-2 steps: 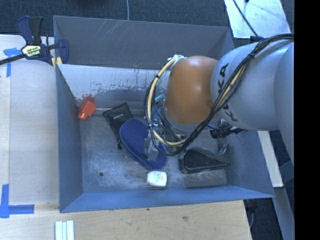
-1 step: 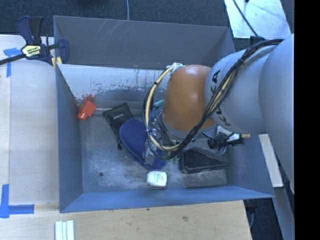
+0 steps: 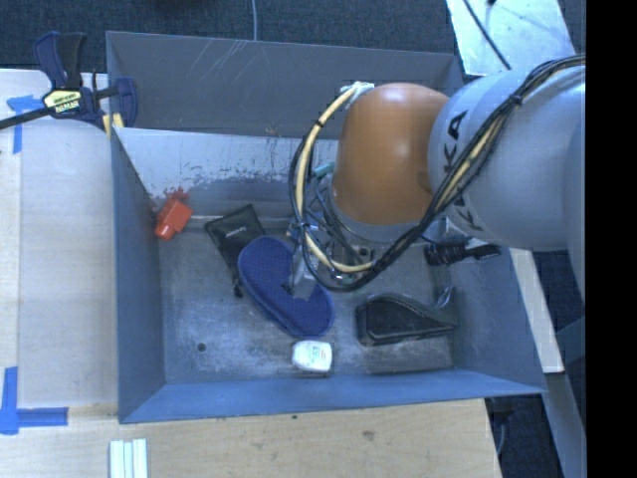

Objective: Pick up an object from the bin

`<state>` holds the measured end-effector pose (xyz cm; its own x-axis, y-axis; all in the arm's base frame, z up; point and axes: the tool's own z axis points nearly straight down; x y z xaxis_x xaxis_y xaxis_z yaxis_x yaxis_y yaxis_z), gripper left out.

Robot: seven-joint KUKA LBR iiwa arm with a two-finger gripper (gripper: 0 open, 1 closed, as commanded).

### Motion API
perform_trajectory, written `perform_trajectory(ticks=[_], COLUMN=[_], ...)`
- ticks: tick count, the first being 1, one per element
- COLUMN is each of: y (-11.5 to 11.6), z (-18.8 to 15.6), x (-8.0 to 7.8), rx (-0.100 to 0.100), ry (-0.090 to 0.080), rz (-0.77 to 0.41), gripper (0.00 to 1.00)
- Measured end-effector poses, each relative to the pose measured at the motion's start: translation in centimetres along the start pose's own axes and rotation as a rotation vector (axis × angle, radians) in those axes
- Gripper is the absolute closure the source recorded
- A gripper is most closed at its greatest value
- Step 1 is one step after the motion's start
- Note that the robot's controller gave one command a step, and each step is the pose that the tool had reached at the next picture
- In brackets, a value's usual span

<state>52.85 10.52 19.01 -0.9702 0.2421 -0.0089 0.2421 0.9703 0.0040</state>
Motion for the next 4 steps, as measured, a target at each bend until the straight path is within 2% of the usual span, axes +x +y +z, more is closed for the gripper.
perform_trajectory(ticks=[1, 2, 3, 4], y=[8.8, 9.0, 8.9, 3.9], z=[9.2, 5.4, 5.6, 11.4], x=[4.9, 4.7, 4.8, -1.9], rx=[0.006, 0.001, 0.005, 0.005], ry=[0.013, 0.004, 0.007, 0.002], rz=[0.260, 0.250, 0.250, 0.363], gripper=[1.00, 1.00, 0.00, 0.00])
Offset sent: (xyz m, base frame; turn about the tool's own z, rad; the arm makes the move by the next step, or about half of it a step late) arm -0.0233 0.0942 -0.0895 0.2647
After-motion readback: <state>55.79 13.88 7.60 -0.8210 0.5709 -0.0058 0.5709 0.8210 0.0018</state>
